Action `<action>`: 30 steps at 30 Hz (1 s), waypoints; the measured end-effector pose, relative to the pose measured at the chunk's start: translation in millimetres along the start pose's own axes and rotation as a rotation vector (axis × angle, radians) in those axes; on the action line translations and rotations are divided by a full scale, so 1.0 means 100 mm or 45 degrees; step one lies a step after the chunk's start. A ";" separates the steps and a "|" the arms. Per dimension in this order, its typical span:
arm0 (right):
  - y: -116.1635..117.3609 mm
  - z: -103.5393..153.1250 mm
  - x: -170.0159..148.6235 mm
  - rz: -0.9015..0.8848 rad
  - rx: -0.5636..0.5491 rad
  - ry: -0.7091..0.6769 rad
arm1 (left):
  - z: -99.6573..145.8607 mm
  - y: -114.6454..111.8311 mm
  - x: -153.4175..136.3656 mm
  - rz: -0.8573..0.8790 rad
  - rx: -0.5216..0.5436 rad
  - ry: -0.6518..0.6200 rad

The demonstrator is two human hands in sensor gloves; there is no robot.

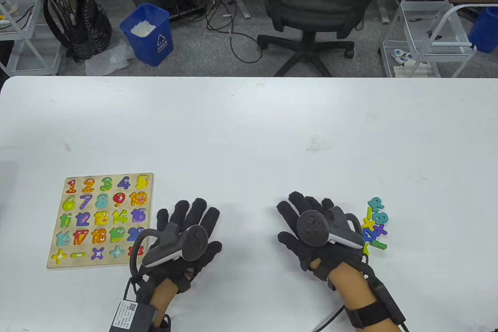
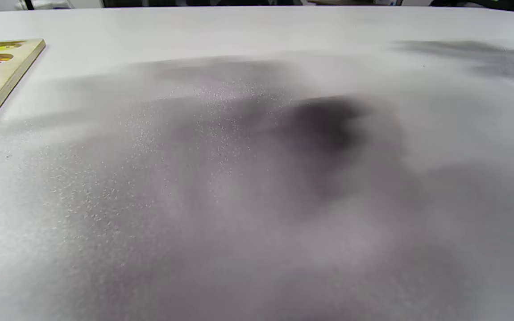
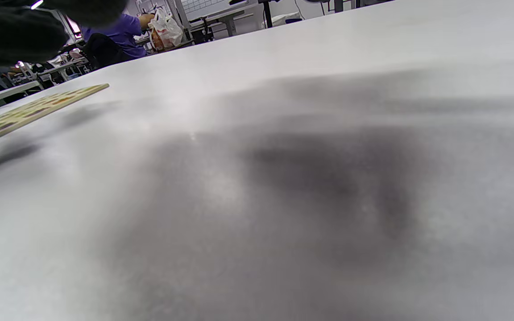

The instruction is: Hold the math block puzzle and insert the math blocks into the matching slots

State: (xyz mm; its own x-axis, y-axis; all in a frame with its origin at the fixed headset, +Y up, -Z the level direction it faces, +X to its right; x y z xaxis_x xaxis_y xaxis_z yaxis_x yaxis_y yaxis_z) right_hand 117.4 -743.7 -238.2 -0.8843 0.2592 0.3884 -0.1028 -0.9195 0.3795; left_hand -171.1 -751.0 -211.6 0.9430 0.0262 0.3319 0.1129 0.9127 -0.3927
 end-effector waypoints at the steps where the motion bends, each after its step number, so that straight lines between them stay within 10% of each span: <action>1: 0.01 0.00 0.00 0.002 0.012 0.004 | 0.00 0.00 0.00 0.000 -0.007 0.002; 11: 0.00 -0.02 -0.03 -0.027 0.024 0.017 | 0.03 0.11 -0.27 0.108 0.043 0.069; 30: 0.04 -0.03 0.08 0.011 0.080 -0.004 | 0.61 -0.23 -1.84 0.236 -0.156 0.670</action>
State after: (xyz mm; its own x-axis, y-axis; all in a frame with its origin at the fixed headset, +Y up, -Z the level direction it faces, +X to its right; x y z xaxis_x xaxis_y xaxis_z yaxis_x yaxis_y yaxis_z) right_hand 108.5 -745.8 -235.7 -0.8835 0.2524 0.3947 -0.0661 -0.9012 0.4284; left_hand -365.8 -751.6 -211.4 0.9758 -0.0541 -0.2119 -0.0635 0.8574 -0.5108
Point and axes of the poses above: the tracker on the back of each hand, its own x axis roughly to the thumb side, its own z axis roughly from the fingertips to the wrist, y = z × x, the point moved 3 cm from there along -z, roughly from the wrist to the fingertips, and after that the axes turned 1 degree about -x, right-handed, at the moved point
